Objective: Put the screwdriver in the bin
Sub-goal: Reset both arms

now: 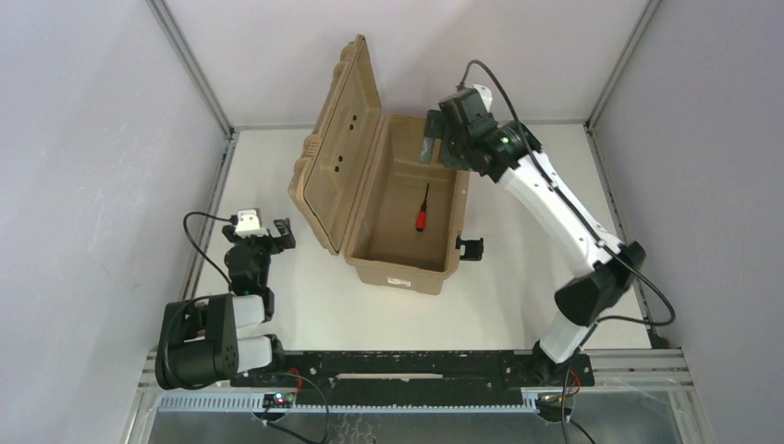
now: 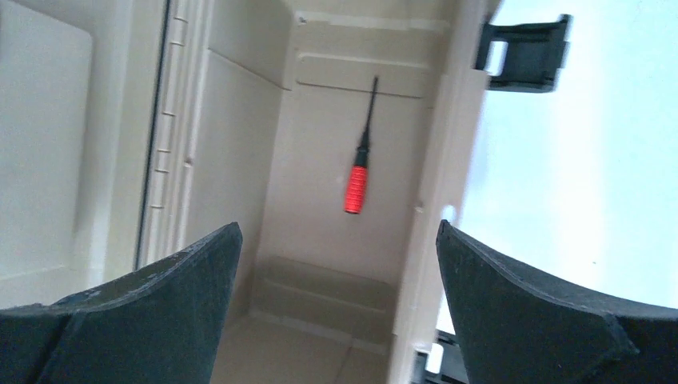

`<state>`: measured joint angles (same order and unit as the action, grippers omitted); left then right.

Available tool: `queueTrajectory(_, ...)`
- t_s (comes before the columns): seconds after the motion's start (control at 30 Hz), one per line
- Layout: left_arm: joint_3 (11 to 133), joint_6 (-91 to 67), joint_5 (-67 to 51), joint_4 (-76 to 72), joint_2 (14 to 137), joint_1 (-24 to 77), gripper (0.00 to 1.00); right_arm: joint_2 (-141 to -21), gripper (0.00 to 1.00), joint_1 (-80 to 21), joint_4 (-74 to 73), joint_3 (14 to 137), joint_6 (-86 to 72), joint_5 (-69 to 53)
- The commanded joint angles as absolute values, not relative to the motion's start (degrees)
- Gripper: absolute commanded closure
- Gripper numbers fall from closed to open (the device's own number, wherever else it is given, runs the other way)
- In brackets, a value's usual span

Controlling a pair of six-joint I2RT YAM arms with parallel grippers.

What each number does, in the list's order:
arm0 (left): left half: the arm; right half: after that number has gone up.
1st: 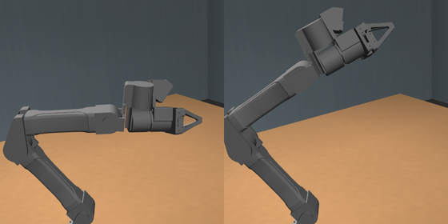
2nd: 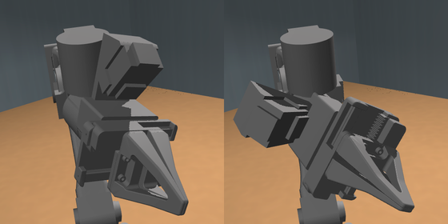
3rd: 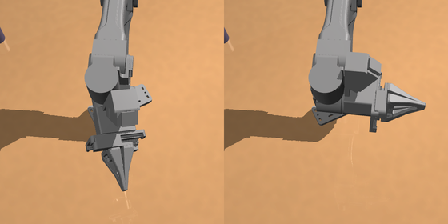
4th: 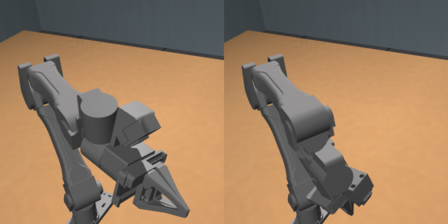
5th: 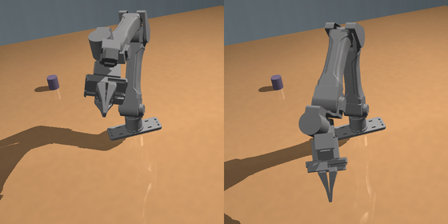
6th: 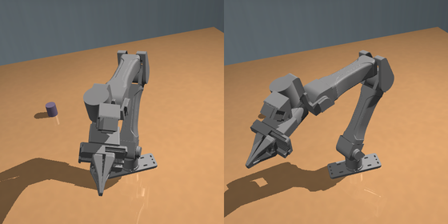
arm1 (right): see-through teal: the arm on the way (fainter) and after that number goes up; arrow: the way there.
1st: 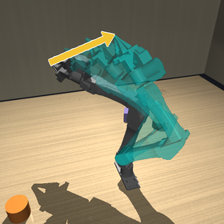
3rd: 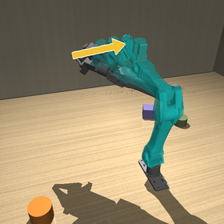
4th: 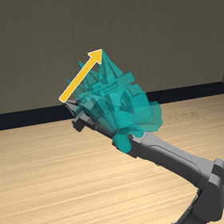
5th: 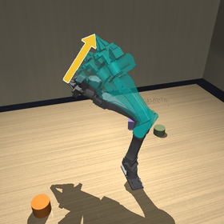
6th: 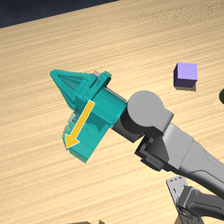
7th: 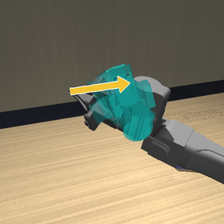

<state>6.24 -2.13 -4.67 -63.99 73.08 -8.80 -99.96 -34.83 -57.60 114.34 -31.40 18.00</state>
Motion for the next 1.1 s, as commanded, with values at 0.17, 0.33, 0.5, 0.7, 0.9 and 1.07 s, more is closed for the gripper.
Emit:
queueTrajectory(0.17,8.4,-2.1,-4.4,-65.8,72.2,-8.5,0.00,-78.2,0.00,-26.1,-38.3,87.9,-23.3,16.1)
queueTrajectory(0.33,8.5,-2.1,-4.4,-65.8,72.2,-8.5,0.00,-69.0,0.00,-20.6,-33.3,77.4,-20.8,14.4)
queueTrajectory(0.5,8.5,-2.1,-4.4,-65.8,72.2,-8.5,0.00,-63.4,0.00,-17.5,-31.6,69.2,-19.0,17.0)
queueTrajectory(0.7,8.5,-2.1,-4.4,-65.8,72.2,-8.5,0.00,-58.9,0.00,-16.8,-25.9,60.1,-17.1,16.6)
queueTrajectory(0.9,8.4,-2.2,-4.4,-65.8,72.3,-8.5,0.00,-54.7,0.01,-16.8,-18.9,50.4,-15.5,15.6)
queueTrajectory(1.07,8.5,-2.1,-4.3,-66.3,72.4,-8.5,0.00,-52.9,0.00,-16.7,-15.3,45.6,-16.2,16.4)
